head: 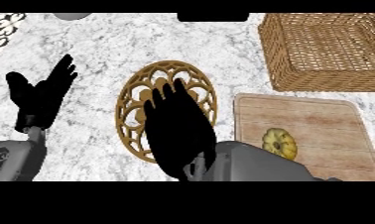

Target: Pick the squash from the cutting board and place it in the basket

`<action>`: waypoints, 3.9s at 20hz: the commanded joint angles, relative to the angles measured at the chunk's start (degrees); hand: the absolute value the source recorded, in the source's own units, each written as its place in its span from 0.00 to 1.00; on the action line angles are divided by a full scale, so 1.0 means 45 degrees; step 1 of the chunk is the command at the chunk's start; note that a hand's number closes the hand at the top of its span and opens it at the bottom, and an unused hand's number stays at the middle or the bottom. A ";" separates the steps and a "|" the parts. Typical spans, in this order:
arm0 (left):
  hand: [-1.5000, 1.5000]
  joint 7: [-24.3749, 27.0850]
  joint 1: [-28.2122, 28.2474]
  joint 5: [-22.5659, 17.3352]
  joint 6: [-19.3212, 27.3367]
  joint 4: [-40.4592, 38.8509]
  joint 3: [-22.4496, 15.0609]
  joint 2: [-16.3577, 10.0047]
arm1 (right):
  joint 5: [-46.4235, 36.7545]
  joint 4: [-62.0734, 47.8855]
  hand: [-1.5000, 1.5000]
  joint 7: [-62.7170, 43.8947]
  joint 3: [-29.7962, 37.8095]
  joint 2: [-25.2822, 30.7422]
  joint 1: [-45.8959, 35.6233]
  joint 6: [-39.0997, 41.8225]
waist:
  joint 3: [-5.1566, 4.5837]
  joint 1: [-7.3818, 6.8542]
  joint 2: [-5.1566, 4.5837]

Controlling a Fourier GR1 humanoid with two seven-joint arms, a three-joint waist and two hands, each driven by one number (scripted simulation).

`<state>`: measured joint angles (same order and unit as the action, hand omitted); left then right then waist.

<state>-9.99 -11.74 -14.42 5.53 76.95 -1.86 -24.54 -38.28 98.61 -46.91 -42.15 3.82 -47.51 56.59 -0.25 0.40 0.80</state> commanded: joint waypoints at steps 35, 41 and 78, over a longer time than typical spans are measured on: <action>0.50 -0.0052 0.0101 0.0649 -0.1031 0.0176 0.0974 0.0561 | -0.0332 0.3889 0.00 0.4798 0.3871 0.4288 0.5907 -0.0150 | 0.0067 -0.0172 -0.0205; 0.50 -0.0641 -0.0507 0.1201 -0.0472 0.0305 0.0778 0.1100 | -0.2252 0.2222 0.00 0.5987 0.2873 0.5081 0.6691 -0.1695 | 0.0061 -0.0096 -0.0189; 0.50 -0.0342 -0.0601 0.2054 -0.1953 -0.0065 0.2309 0.1653 | -0.7177 -0.0224 1.00 1.0834 0.2692 0.5398 0.8324 -0.3605 | 0.0055 -0.0118 -0.0189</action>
<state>-12.12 -13.14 -4.69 -1.79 78.00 7.41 -16.22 -67.24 101.76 0.06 -27.38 28.57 -8.95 41.97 -0.01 -0.02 0.00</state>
